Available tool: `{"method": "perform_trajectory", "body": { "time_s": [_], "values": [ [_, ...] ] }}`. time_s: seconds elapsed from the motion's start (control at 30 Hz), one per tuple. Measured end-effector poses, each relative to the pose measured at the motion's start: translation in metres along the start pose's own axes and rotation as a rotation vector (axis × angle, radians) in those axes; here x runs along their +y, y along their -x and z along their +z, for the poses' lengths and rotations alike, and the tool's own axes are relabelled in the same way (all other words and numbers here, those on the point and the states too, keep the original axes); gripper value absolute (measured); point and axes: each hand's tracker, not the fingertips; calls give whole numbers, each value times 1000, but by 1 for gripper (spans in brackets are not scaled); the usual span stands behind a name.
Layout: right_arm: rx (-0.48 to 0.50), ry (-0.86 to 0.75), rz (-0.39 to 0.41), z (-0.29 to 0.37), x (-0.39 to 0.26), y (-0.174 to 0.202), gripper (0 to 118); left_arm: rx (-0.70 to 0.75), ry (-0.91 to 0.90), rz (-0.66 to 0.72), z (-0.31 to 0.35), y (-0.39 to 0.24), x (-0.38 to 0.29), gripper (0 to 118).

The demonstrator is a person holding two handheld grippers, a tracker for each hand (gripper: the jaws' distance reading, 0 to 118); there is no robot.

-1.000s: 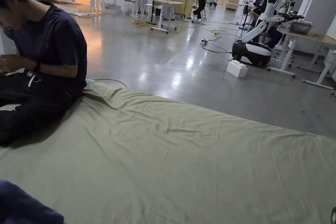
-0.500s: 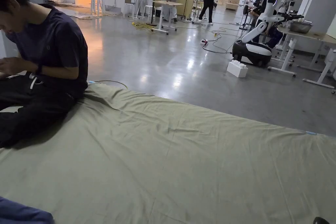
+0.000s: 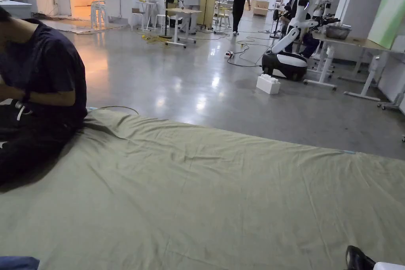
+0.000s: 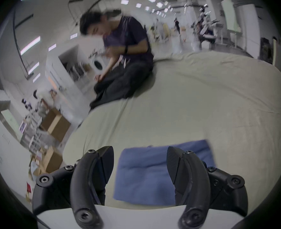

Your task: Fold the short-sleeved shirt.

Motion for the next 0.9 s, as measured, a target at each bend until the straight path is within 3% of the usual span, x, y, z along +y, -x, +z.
{"method": "perform_trajectory", "body": {
  "time_s": [0.07,0.1,0.17,0.2,0.33,0.47,0.53,0.7,0.77,0.9],
  "values": [
    [-5,8,-11,-2,-3,-3,1,-55,-101,-21,46,-49,0,68],
    [-10,13,-24,-4,-5,-4,1,-152,-73,31,-6,-41,-1,68],
    [-18,31,-35,-6,-7,-5,1,-201,-159,72,28,-87,4,68],
    [-21,29,-35,-7,-9,-4,1,-236,-193,95,3,-76,20,68],
    [-21,41,-42,-9,-16,-2,1,-330,-313,213,33,-138,40,66],
    [-21,39,-41,-12,-19,1,1,-392,-401,188,64,-192,51,64],
    [-22,30,-36,-13,-17,2,1,-378,-429,200,74,-208,56,56],
    [-33,1,-24,-17,-9,1,1,-403,-449,271,92,-229,68,13],
    [-35,1,-39,-18,-8,0,1,-404,-453,275,98,-232,71,5],
    [-40,-4,-60,-17,-8,-3,1,-399,-450,279,108,-238,78,4]
  ]
}}
